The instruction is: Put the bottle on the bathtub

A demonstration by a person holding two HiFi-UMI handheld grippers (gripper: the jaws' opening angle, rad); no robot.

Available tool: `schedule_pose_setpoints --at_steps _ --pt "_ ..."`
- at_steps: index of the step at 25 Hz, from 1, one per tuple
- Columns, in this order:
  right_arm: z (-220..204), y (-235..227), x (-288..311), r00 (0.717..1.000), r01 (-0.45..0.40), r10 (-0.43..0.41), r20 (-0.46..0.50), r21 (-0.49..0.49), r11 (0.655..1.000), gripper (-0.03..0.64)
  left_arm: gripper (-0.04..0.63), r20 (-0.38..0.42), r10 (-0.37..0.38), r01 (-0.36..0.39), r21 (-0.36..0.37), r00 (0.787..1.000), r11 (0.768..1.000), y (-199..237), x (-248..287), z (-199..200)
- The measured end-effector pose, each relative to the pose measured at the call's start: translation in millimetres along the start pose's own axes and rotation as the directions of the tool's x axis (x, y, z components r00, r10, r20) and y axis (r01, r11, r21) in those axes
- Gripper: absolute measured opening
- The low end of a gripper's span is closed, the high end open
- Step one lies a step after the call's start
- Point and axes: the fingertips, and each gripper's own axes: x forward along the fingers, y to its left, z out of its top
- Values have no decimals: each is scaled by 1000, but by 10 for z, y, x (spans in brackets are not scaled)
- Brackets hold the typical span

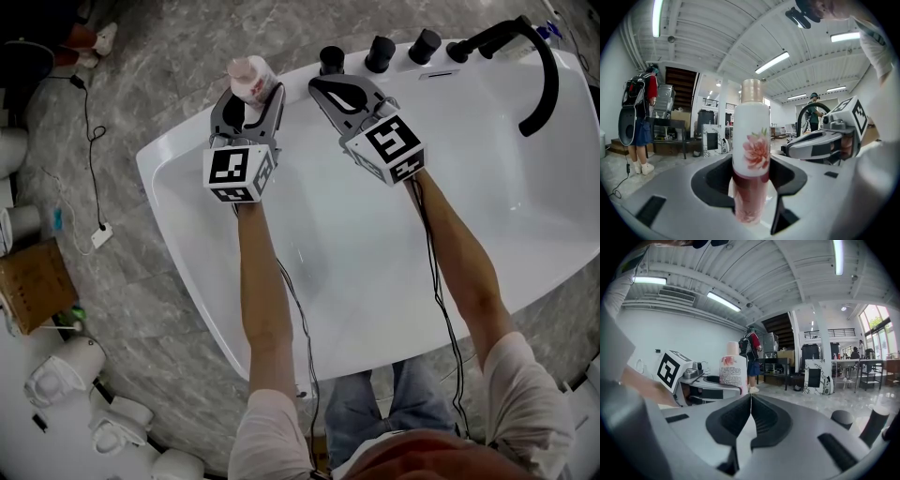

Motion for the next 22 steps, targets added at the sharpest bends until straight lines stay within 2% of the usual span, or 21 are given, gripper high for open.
schedule_pose_setpoints --at_steps 5,11,16,20,22 --pt "-9 -47 32 1000 5 -5 -12 -10 1000 -5 224 19 5 -5 -16 1000 1000 49 62 7" --pt "-30 -73 21 1000 17 -17 -18 -11 1000 -5 225 15 10 -10 5 1000 1000 59 93 8" --pt "-40 -56 16 999 19 -20 -26 -19 1000 -5 236 -9 34 -34 50 999 998 57 92 15" --pt "-27 -61 3 999 22 -22 -25 -16 1000 -5 238 -11 36 -35 51 999 998 38 88 7" --pt "-27 -60 -4 999 23 -23 -27 -13 1000 -5 263 -15 34 -33 49 999 998 28 84 4"
